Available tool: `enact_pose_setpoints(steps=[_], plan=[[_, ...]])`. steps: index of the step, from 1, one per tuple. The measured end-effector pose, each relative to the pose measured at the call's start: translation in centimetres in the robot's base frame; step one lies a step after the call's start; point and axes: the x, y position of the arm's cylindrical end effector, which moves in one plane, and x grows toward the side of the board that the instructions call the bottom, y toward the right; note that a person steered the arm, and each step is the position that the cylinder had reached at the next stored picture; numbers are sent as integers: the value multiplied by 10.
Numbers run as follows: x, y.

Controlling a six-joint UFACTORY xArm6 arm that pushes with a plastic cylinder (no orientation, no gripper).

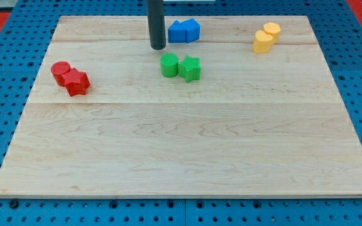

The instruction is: Point your arm at the top left of the red circle

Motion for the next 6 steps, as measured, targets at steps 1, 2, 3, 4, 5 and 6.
enact_pose_setpoints(steps=[1, 2, 3, 4, 5, 6], plan=[[0, 0], [0, 0], [33, -50], [18, -62], [-3, -44], [-24, -99]])
